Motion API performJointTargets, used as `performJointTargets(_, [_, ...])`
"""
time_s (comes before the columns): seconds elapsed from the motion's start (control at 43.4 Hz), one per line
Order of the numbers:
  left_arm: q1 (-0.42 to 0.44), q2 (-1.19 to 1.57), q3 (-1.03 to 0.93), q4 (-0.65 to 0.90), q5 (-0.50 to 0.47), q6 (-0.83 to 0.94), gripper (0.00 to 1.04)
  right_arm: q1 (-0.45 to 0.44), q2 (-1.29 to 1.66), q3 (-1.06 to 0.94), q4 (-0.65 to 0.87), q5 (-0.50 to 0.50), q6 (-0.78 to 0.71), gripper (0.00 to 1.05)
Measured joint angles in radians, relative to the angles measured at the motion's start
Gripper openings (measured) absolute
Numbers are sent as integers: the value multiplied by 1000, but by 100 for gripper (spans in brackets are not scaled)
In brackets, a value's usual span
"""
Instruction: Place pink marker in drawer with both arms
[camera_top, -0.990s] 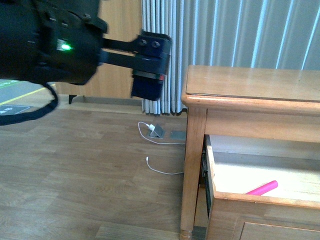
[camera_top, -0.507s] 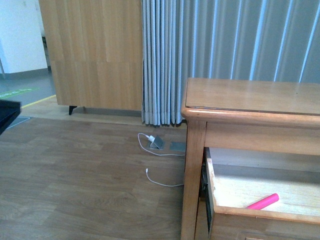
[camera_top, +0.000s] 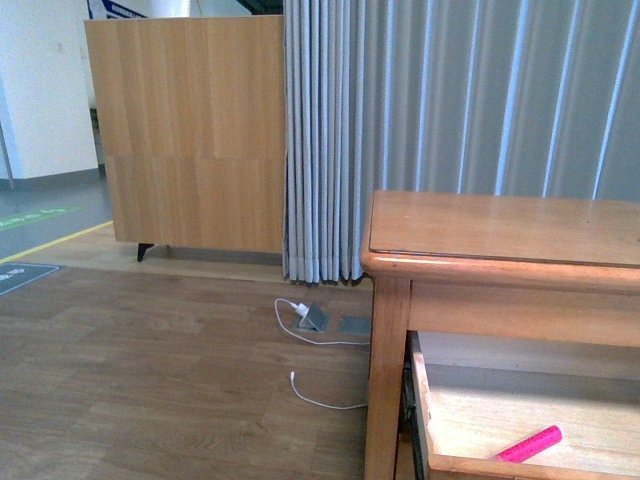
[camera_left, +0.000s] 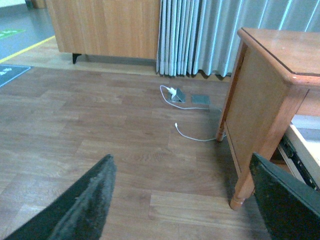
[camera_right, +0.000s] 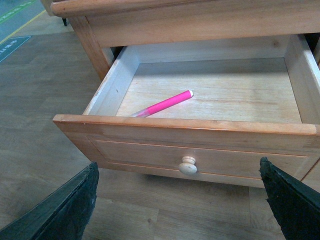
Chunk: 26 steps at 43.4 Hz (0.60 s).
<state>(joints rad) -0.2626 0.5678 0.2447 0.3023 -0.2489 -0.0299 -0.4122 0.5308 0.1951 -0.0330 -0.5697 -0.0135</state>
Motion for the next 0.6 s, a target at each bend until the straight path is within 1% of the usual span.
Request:
performJointTargets(0.184, [96, -106, -102, 14, 89, 18, 40, 0, 0, 0, 0, 0, 0, 96])
performJointTargets(0.322, [138, -164, -138, -5, 130, 21, 13, 0, 0, 0, 0, 0, 0, 96])
performJointTargets(0.368, [165, -180, -146, -14, 170, 22, 6, 0, 0, 0, 0, 0, 0, 96])
performJointTargets(0.391, [188, -189, -151, -19, 199, 21, 4, 0, 0, 0, 0, 0, 0, 96])
performJointTargets(0.414, [209, -197, -155, -24, 226, 23, 4, 0, 0, 0, 0, 0, 0, 96])
performJointTargets(0.484, [253, -224, -168, -37, 239, 24, 4, 0, 0, 0, 0, 0, 0, 96])
performJointTargets(0.599, [259, -267, -187, -60, 249, 25, 4, 0, -1, 0, 0, 0, 0, 96])
